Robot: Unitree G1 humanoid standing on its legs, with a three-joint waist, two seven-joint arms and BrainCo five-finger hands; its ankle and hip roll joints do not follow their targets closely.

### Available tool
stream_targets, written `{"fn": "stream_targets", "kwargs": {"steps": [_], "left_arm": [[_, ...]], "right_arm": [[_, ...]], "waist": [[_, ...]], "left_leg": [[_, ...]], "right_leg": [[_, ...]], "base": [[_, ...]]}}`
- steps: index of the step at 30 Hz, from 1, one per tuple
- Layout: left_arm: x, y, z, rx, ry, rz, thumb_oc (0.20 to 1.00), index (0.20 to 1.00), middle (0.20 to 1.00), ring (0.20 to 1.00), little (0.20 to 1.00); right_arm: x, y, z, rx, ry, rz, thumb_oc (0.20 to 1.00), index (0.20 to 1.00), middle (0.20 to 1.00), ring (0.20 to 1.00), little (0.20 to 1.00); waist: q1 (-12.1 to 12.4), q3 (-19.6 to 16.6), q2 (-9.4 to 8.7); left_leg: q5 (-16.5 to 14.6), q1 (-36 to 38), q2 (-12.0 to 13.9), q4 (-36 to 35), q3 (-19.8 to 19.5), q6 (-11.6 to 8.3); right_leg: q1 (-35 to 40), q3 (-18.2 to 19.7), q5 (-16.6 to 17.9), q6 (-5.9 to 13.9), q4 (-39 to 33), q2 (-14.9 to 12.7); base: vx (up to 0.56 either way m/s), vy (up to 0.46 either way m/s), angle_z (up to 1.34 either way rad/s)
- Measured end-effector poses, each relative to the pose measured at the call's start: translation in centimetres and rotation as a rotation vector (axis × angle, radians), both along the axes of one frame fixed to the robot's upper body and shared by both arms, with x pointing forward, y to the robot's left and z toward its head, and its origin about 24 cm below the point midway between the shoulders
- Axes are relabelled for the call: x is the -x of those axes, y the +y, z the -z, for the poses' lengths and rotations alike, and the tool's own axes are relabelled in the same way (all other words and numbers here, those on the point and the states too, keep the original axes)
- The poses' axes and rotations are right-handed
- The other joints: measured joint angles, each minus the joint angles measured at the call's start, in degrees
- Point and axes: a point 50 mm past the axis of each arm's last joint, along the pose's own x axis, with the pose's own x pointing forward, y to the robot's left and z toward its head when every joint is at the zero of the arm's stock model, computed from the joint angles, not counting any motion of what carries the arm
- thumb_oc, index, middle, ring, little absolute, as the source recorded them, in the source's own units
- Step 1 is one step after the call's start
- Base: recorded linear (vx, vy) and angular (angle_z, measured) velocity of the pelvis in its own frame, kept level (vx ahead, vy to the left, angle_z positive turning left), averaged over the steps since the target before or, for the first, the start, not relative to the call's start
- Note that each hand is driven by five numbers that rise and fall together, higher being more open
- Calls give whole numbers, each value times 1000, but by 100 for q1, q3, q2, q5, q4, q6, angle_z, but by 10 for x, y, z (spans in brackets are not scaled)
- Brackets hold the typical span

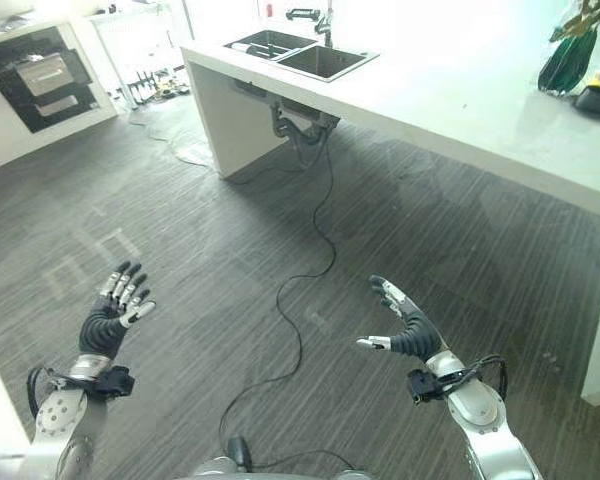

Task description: Place the dishes in the dishwasher.

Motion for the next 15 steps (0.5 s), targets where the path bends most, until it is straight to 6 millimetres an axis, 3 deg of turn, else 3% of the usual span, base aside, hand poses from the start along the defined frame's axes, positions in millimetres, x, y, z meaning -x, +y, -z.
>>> {"fn": "stream_targets", "kwargs": {"steps": [1, 4, 6, 7, 8, 9, 11, 12, 14, 15], "left_arm": [[-7, -3, -7, -5, -35, 28, 1000, 1000, 1000, 1000, 1000], [-12, -5, -11, -19, -46, 53, 1000, 1000, 1000, 1000, 1000], [-13, -5, -13, -31, -47, 63, 1000, 1000, 1000, 1000, 1000], [-13, -5, -13, -32, -45, 63, 1000, 1000, 1000, 1000, 1000], [-11, -5, -12, -34, -37, 67, 1000, 1000, 1000, 1000, 1000], [-10, -2, -10, -36, -27, 56, 1000, 1000, 1000, 1000, 1000], [-8, -2, -11, -42, -22, 64, 1000, 1000, 1000, 1000, 1000], [-7, -1, -14, -51, -27, 68, 1000, 1000, 1000, 1000, 1000], [-7, 1, -18, -60, -38, 65, 1000, 1000, 1000, 1000, 1000], [-7, 1, -16, -56, -32, 68, 1000, 1000, 1000, 1000, 1000]], "right_arm": [[-2, 7, -3, -31, -21, -9, 1000, 1000, 1000, 1000, 1000], [-11, 8, -10, -34, -62, 10, 1000, 1000, 1000, 1000, 1000], [-13, 9, -10, -58, -67, 33, 1000, 1000, 1000, 1000, 1000], [-13, 9, -10, -63, -67, 36, 1000, 1000, 1000, 1000, 1000], [-12, 14, -6, -78, -53, 32, 1000, 1000, 1000, 1000, 1000], [-16, 18, 0, -68, -30, 9, 1000, 1000, 1000, 1000, 1000], [-13, 15, 8, -53, 9, 14, 1000, 1000, 1000, 1000, 1000], [-10, 11, 12, -45, 29, 24, 1000, 1000, 1000, 1000, 1000], [-4, 4, 15, -20, 53, 33, 1000, 1000, 1000, 1000, 1000], [0, -2, 16, -13, 62, 56, 1000, 1000, 1000, 1000, 1000]], "waist": [[100, -29, 10], [141, -70, 101], [211, -99, 125], [226, -100, 125], [220, -100, 254], [248, -123, 334], [186, -155, 409], [177, -197, 335], [93, -262, 221], [27, -282, 203]], "left_leg": [[-30, 24, -52, 33, -39, 161], [-153, 110, -125, 40, -268, 356], [-369, 120, -208, 212, -356, 488], [-394, 122, -219, 239, -364, 497], [-559, 215, -221, 314, -328, 674], [-666, 378, -197, 221, -282, 694], [-752, 502, -225, 82, -287, 626], [-751, 560, -249, 53, -301, 619], [-838, 593, -372, 52, -310, 496], [-898, 628, -402, 52, -441, 463]], "right_leg": [[-143, -99, 90, 45, 362, -31], [-701, -272, 216, 260, 1722, -263], [-1217, -22, 631, 461, 2824, -426], [-1302, -3, 710, 451, 2986, -452], [-1910, 24, 1301, 417, 4020, -627], [-2264, -115, 666, 346, 4401, -617], [-2511, -389, -109, 279, 4166, -243], [-2568, -574, -442, 144, 3616, 69], [-2587, -930, -502, -32, 2302, 597], [-2612, -883, -414, -154, 1667, 815]], "base": [[218, 351, 35], [211, 337, 46], [240, 332, 33], [150, 167, 23], [232, 92, 9], [201, 19, 15], [251, -19, 11], [244, -68, 15], [331, -121, 13], [403, -173, 23]]}}
